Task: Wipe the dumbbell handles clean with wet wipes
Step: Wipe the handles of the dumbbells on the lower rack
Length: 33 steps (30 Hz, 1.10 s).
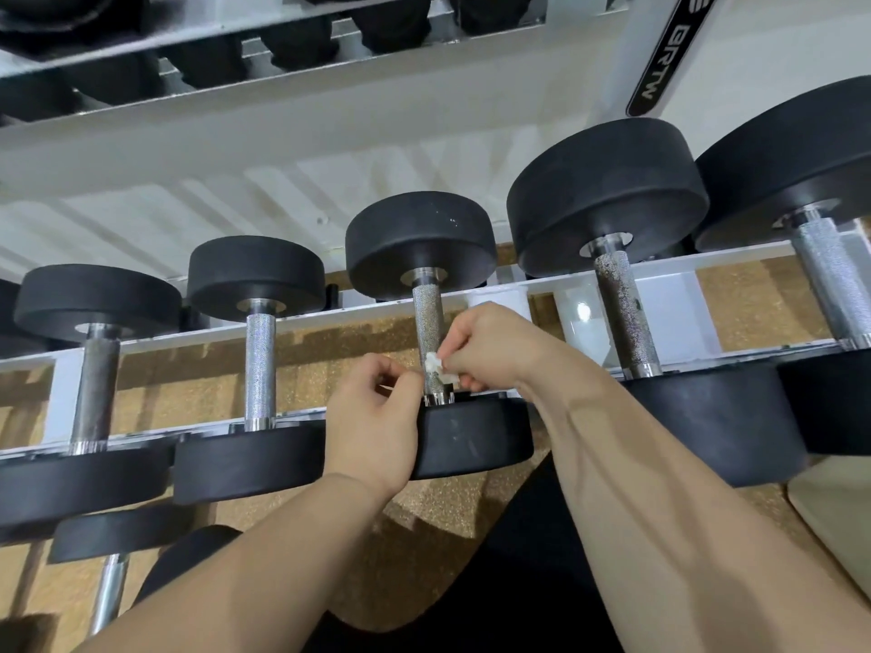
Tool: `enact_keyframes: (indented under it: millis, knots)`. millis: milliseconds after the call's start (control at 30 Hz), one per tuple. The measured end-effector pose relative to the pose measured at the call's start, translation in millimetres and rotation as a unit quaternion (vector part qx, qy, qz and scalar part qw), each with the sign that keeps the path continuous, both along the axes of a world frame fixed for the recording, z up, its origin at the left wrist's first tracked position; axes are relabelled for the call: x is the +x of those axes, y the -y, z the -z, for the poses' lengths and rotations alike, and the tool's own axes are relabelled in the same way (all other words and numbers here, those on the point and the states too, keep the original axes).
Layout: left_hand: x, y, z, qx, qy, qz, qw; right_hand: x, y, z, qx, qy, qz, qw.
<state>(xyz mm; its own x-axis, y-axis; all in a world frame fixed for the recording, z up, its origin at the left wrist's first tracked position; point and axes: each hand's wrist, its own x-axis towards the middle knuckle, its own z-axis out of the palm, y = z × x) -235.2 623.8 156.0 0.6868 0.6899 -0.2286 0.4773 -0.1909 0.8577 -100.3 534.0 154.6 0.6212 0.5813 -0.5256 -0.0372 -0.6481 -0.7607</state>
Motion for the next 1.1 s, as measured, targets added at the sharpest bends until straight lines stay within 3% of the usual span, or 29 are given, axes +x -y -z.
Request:
enact_keyframes:
  millis: [67, 200, 300, 500, 733, 900, 967, 1100]
  knots:
    - [-1, 0, 1, -0.001, 0.000, -0.001, 1.000, -3, -1, -1, 0.000, 0.012, -0.006, 1.000]
    - [-2, -1, 2, -0.009, 0.005, -0.002, 1.000, 15, -22, 3, 0.087, 0.077, 0.120, 0.986]
    - [-3, -3, 6, 0.002, 0.013, 0.002, 1.000, 19, -28, 3, 0.132, 0.092, 0.157, 0.974]
    - [-3, -3, 3, 0.010, 0.029, 0.008, 1.000, -5, 1, 2, 0.039, 0.045, -0.043, 0.997]
    - [-6, -3, 9, 0.003, 0.080, -0.005, 0.997, 7, -45, 9, 0.043, 0.315, -0.031, 0.948]
    - [-7, -3, 10, 0.001, 0.090, -0.020, 0.996, 9, -22, -4, -0.039, 0.336, -0.154, 0.929]
    - [-7, -3, 10, -0.012, 0.087, -0.022, 0.996, 8, -17, -4, -0.024, 0.332, -0.176, 0.926]
    - [-7, -6, 16, 0.002, 0.092, -0.009, 0.996, 23, -38, 1, 0.005, 0.406, -0.159, 0.900]
